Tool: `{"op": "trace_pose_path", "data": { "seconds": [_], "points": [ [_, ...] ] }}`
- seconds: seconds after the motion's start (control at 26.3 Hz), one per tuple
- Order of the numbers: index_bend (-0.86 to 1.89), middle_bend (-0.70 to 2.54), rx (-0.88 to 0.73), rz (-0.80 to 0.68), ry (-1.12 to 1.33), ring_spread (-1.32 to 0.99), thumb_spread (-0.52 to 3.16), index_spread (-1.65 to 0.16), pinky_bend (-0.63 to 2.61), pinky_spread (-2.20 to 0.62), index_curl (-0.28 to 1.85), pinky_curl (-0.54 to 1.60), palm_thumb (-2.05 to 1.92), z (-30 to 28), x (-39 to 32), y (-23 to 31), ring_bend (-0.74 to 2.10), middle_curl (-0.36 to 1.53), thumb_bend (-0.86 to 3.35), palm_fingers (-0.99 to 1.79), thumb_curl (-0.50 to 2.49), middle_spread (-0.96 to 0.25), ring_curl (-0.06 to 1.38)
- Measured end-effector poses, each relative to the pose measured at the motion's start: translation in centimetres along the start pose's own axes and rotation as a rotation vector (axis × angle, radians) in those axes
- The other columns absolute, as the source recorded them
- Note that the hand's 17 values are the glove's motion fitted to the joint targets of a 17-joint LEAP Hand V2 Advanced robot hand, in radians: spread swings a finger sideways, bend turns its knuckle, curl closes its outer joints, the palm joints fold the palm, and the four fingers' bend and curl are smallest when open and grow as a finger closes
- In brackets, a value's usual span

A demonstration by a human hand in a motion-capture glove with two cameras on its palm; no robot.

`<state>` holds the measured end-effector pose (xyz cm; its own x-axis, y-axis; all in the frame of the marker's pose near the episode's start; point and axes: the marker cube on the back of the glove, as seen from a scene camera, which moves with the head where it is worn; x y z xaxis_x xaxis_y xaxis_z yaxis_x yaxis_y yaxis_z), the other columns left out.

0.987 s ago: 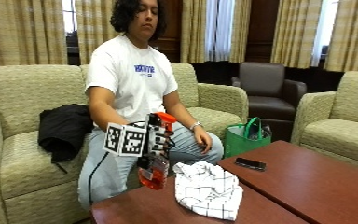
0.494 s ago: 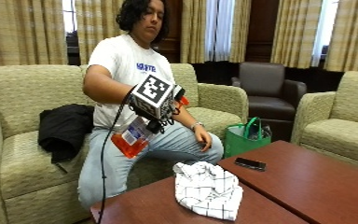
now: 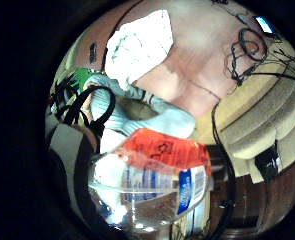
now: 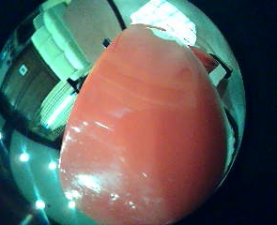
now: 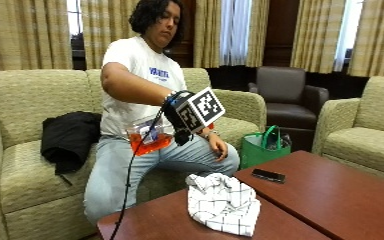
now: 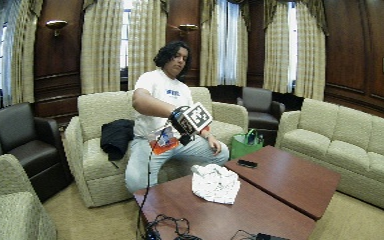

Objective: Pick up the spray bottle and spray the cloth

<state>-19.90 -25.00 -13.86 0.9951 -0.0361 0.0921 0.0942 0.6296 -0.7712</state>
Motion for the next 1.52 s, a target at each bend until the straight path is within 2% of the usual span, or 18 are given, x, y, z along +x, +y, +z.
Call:
{"op": "trace_pose_path", "data": {
  "seconds": [0.23, 0.46, 0.87, 1.29, 1.52],
  "points": [
    [0.36, 0.67, -0.137, 0.165, 0.108, -0.17, 0.56, -0.23, 0.49, -0.28, 0.56, 0.41, 0.86, 1.6, 0.6, -3.1, 0.71, 0.56, -0.03, 1.37, 0.76, -0.14, 0.47],
    [0.34, 0.67, -0.246, 0.24, 0.158, -0.17, 0.59, -0.23, 0.5, -0.28, 0.57, 0.41, 0.85, 4.2, 0.5, -6.3, 0.71, 0.55, -0.03, 1.38, 0.77, -0.14, 0.47],
    [0.31, 0.66, -0.321, 0.43, 0.294, -0.17, 0.64, -0.23, 0.48, -0.28, 0.57, 0.41, 0.84, 8.4, 1.0, -12.9, 0.73, 0.55, -0.03, 1.39, 0.77, -0.15, 0.47],
    [0.28, 0.65, -0.351, 0.486, 0.269, -0.16, 0.69, -0.24, 0.47, -0.27, 0.57, 0.39, 0.83, 11.9, 2.3, -17.2, 0.74, 0.54, -0.03, 1.39, 0.76, -0.16, 0.46],
    [0.27, 0.64, -0.31, 0.379, 0.231, -0.15, 0.69, -0.24, 0.46, -0.27, 0.58, 0.39, 0.83, 11.2, 1.2, -16.6, 0.74, 0.54, -0.03, 1.39, 0.76, -0.16, 0.46]
  ]
}}
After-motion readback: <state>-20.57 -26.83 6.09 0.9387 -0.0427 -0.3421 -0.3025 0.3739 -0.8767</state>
